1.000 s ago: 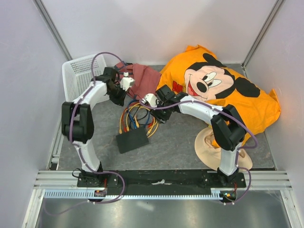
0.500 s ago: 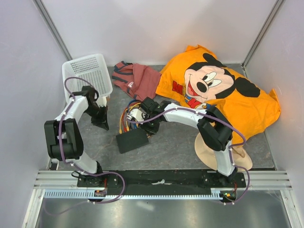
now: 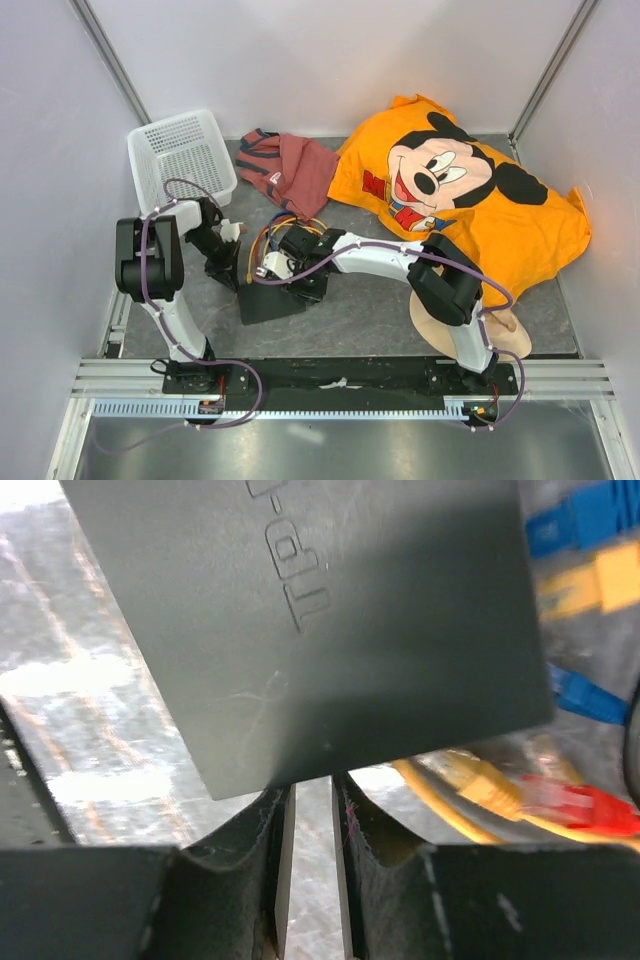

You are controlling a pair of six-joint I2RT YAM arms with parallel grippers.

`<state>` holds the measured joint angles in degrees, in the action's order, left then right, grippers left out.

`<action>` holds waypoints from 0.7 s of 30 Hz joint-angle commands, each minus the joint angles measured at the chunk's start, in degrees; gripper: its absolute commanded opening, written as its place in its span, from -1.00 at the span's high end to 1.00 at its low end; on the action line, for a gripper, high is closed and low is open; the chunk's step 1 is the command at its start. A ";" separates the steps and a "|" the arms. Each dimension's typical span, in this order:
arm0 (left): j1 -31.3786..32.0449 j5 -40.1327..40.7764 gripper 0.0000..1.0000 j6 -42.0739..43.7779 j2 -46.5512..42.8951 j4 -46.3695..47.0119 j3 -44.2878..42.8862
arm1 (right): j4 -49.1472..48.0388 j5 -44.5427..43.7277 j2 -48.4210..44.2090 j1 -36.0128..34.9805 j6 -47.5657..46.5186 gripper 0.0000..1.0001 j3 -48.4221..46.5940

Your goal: Pull the plug from the switch port

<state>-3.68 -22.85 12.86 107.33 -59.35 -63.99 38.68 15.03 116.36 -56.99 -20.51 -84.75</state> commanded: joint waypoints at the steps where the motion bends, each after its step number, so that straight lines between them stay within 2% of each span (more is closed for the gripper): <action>1: 2.97 -7.82 0.97 4.98 2.35 -2.44 -0.44 | -1.67 2.20 0.71 -1.72 2.58 0.42 -1.55; 6: 9.21 -12.04 0.97 1.12 6.92 -0.77 -6.31 | -2.64 3.86 2.91 -4.00 3.46 0.40 -4.10; 10: 13.78 -12.04 0.97 -2.31 10.86 0.91 -17.62 | -3.51 5.97 3.70 -5.85 4.60 0.36 -6.21; 15: 15.90 -13.09 0.97 -3.98 16.15 -0.59 -28.37 | -5.01 1.16 5.28 -7.17 5.66 0.23 -9.02; 18: 15.90 -11.70 0.97 -4.51 16.07 -1.73 -32.77 | -4.66 -1.14 5.46 -7.08 4.44 0.17 -11.75; 21: 15.11 -8.71 0.97 -5.30 11.17 -2.78 -34.63 | -2.03 -0.79 2.49 -6.38 1.28 0.17 -12.02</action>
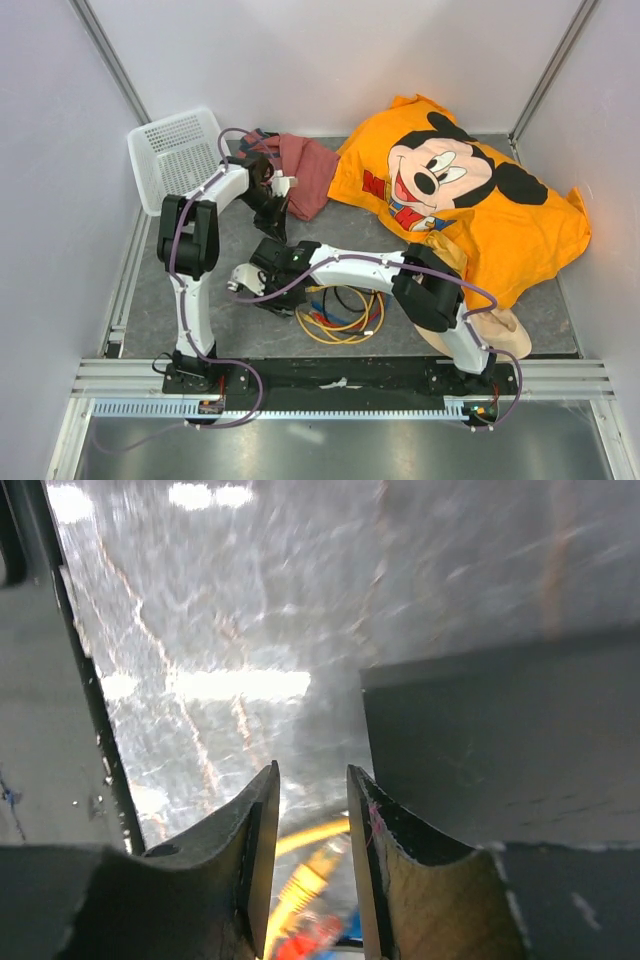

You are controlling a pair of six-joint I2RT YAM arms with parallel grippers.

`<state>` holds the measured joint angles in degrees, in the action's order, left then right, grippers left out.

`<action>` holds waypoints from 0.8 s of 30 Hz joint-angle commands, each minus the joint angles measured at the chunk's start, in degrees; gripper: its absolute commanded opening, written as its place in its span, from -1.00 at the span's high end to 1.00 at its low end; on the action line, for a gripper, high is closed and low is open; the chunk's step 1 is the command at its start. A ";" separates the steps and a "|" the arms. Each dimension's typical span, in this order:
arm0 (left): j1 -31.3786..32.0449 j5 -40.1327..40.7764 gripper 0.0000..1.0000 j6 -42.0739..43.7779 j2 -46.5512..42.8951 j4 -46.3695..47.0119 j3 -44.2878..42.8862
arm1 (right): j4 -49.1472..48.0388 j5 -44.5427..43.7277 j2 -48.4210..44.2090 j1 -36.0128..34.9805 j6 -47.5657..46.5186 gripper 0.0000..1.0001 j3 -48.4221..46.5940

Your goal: Pull the plug from the switch port

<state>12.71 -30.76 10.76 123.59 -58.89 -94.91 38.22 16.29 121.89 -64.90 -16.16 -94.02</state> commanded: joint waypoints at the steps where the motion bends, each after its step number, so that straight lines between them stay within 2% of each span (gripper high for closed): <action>1: -2.33 -0.09 0.97 -4.42 -6.85 -3.33 -3.09 | -0.44 -1.80 -4.36 1.97 -3.87 0.17 -2.14; 6: -6.90 1.58 0.96 -9.79 -20.20 -2.55 0.60 | 4.67 0.14 -11.92 7.84 -7.04 0.14 -2.66; 9: -10.15 1.59 0.93 -16.19 -27.05 -1.05 7.35 | 5.20 -0.12 -13.95 12.06 -5.38 0.13 -2.92; 12: -10.86 1.76 0.89 -18.75 -30.50 2.20 16.40 | 4.59 -0.30 -14.04 15.41 -1.95 0.10 -1.62; 13: -10.86 1.50 0.82 -19.20 -31.38 3.68 20.60 | 3.28 -2.56 -14.13 15.94 -1.77 0.09 -0.82; 15: -10.69 0.80 0.74 -18.94 -31.22 4.57 23.97 | 2.57 -5.04 -13.17 17.52 -2.03 0.05 -0.46; 18: -9.64 0.54 0.69 -18.06 -28.50 7.03 27.85 | 2.91 -0.66 -9.32 23.04 -1.25 0.03 -4.57; 19: -9.55 -2.34 0.65 -18.06 -27.88 7.73 28.98 | 3.79 1.00 -8.08 24.90 -0.46 0.03 -6.51; 21: -9.28 -3.25 0.57 -16.75 -25.87 9.50 29.78 | 5.02 8.82 -4.14 30.15 0.34 0.03 -11.68; 24: -9.02 -2.03 0.53 -11.93 -22.52 12.73 30.84 | 2.84 10.43 -2.53 32.99 -5.08 0.01 -10.85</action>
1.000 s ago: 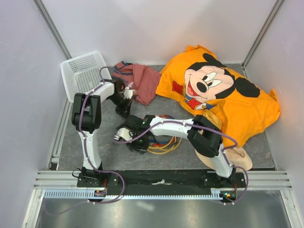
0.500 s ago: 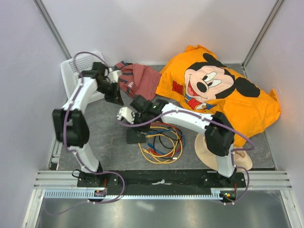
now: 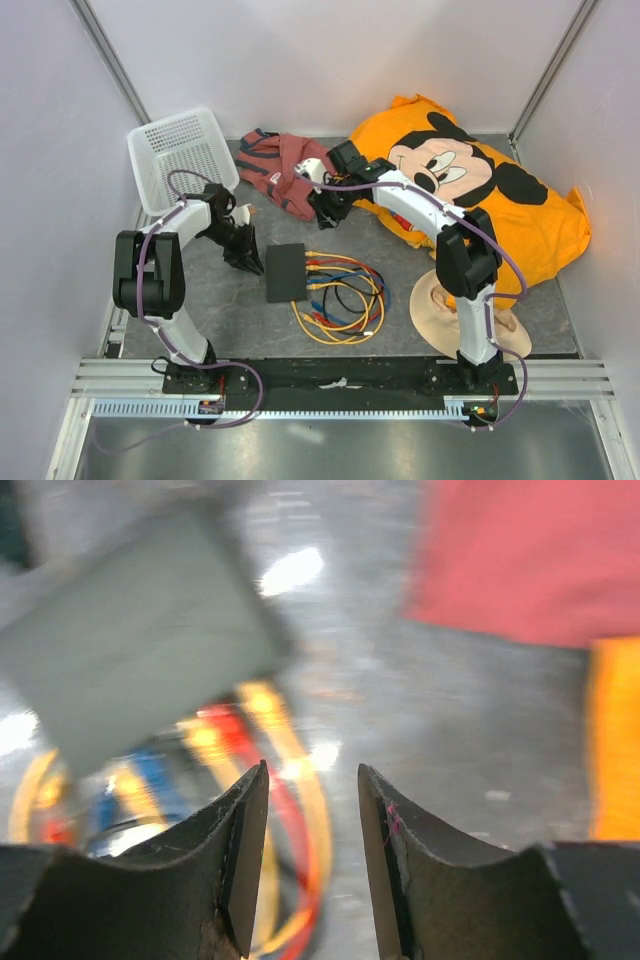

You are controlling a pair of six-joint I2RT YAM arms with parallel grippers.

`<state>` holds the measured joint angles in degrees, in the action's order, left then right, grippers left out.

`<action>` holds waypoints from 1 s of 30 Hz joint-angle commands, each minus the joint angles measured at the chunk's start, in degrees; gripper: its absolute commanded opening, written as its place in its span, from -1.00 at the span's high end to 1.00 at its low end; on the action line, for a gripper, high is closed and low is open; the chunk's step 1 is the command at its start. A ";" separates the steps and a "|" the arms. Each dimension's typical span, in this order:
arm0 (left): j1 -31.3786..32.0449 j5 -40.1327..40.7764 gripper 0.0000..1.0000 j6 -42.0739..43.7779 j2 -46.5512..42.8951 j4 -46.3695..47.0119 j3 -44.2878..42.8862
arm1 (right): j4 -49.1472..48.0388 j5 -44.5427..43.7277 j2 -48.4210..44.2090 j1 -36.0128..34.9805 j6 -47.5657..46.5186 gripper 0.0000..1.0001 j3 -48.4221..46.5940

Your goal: Pull the plug from the switch port

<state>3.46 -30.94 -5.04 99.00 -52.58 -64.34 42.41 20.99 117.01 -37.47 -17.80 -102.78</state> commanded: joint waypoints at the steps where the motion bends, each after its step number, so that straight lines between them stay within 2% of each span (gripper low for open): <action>1: 0.40 -1.06 0.53 4.68 2.86 7.22 0.26 | -2.59 5.29 2.61 5.92 -5.03 0.00 -1.72; 8: 5.23 -2.20 0.54 6.97 10.41 7.40 -7.46 | -2.42 8.45 3.75 7.59 -5.75 -0.04 -1.73; 14: 9.01 -2.38 0.56 5.65 18.59 6.35 -20.20 | -2.60 9.33 3.49 8.73 -4.00 -0.06 2.85; 16: 9.19 -0.19 0.57 6.79 20.69 4.60 -25.38 | -2.60 9.24 3.05 8.91 -3.99 -0.08 3.46; 19: 8.67 5.44 0.57 9.69 19.57 3.19 -28.39 | -1.81 9.42 2.43 9.43 -4.69 -0.08 4.34; 23: 8.05 3.71 0.58 15.73 12.22 3.09 -25.85 | -0.23 11.43 2.52 10.49 -5.93 -0.08 5.83; 27: 9.01 -6.91 0.54 22.60 3.41 5.11 -14.98 | 2.05 16.18 4.19 10.67 -4.62 -0.10 5.66; 29: 9.89 -7.99 0.55 27.51 -0.02 7.30 -9.87 | 2.06 17.93 5.59 10.75 -2.86 -0.16 5.14; 30: 11.03 -7.91 0.56 28.93 -4.13 10.79 -4.36 | 1.97 18.99 6.03 10.67 -2.16 -0.22 4.79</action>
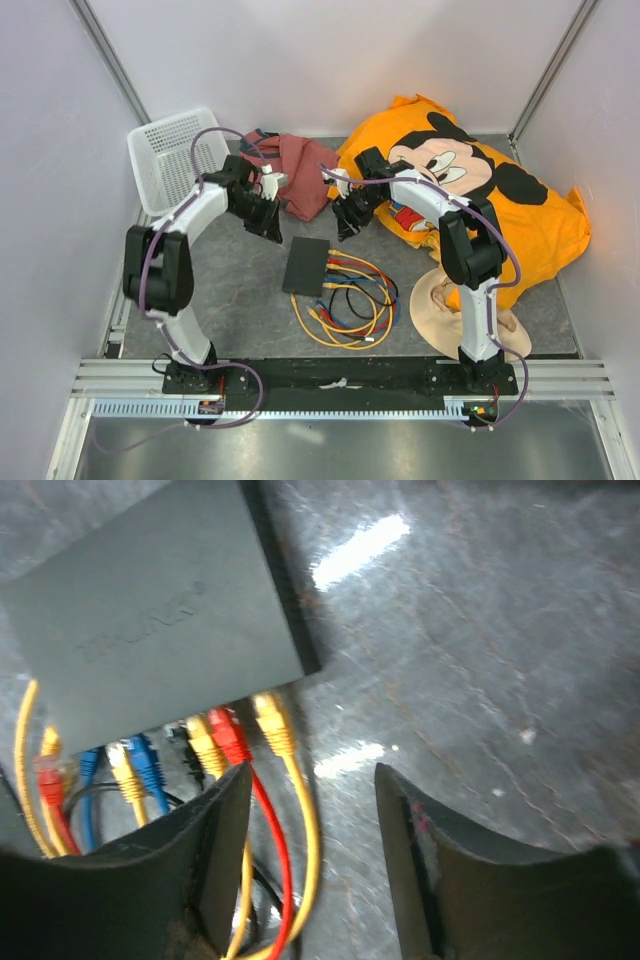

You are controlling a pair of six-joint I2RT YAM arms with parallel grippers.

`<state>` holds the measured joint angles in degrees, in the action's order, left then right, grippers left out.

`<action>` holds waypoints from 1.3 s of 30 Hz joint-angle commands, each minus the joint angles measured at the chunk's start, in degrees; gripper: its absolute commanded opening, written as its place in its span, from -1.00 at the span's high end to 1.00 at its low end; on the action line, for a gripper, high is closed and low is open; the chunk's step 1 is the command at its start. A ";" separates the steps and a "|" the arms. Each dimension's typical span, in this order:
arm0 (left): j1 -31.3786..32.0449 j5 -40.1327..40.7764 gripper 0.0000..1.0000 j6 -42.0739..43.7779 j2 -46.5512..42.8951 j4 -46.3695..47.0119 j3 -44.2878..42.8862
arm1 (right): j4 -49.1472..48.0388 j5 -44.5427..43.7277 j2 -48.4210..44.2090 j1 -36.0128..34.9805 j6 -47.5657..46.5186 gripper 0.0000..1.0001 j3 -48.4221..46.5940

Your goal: Pull the plug from the switch port

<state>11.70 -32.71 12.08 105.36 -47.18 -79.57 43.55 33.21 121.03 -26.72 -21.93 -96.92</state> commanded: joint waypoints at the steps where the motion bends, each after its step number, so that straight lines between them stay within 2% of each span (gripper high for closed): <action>1: 3.32 -6.05 0.57 13.22 -12.35 7.34 13.71 | 0.83 7.04 2.36 -0.09 3.37 -0.32 -1.33; 3: 5.68 -4.39 0.63 17.88 -17.62 12.86 21.16 | 0.83 6.96 3.15 0.00 4.35 -0.34 -1.95; 7: 10.17 1.32 0.78 23.42 -23.78 23.40 30.77 | 0.75 6.52 3.42 0.00 5.93 -0.37 -1.69; 11: 11.58 2.47 0.91 25.36 -24.68 31.00 36.93 | 0.75 6.60 3.94 0.17 7.43 -0.37 -1.33; 16: 12.20 1.86 0.97 28.35 -23.10 31.80 37.47 | 0.83 7.66 5.35 1.58 8.75 -0.36 -2.21; 20: 12.11 0.98 0.97 29.58 -26.34 30.57 37.82 | 0.83 7.83 5.01 1.58 8.84 -0.37 -1.60; 26: 12.38 -8.32 0.97 36.32 -41.97 25.65 44.12 | 0.75 7.66 4.91 1.58 9.10 -0.37 -0.46; 28: 14.48 -8.17 0.97 38.36 -44.27 24.95 46.51 | 0.40 8.18 5.70 1.58 9.97 -0.37 -0.37; 33: 17.38 -3.69 0.97 39.25 -37.70 25.29 47.67 | -0.40 8.89 6.76 1.67 11.12 -0.37 -0.81; 39: 17.39 4.56 0.97 37.93 -29.08 35.30 47.23 | -0.57 9.76 6.85 1.67 11.12 -0.38 -0.99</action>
<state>28.99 -34.04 47.72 73.08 -19.53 -32.16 44.21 40.51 127.39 -24.97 -11.44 -97.19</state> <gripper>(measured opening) 0.022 0.688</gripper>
